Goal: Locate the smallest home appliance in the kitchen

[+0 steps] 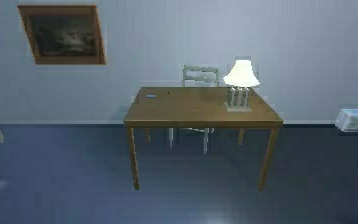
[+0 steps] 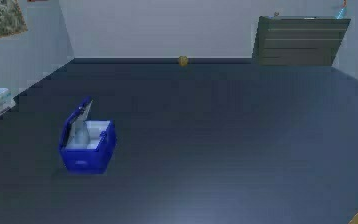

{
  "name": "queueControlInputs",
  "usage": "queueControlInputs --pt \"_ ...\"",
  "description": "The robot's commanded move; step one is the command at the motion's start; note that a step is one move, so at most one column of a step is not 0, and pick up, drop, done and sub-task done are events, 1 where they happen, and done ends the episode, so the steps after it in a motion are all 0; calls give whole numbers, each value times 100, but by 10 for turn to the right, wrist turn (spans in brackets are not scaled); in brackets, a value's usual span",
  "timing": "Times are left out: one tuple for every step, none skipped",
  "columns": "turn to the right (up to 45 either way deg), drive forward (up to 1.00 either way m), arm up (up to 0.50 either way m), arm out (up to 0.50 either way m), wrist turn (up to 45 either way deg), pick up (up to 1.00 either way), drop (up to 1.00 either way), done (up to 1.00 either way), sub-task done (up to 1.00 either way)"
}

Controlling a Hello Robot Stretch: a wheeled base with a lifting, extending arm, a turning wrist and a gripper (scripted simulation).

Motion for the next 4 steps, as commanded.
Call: queueControlInputs --pt "-360 0 0 0 0 0 0 0 0" --pt "-30 0 0 0 0 0 0 0 0" --pt "0 95 0 0 0 0 0 0 0" --pt "-270 0 0 0 0 0 0 0 0"
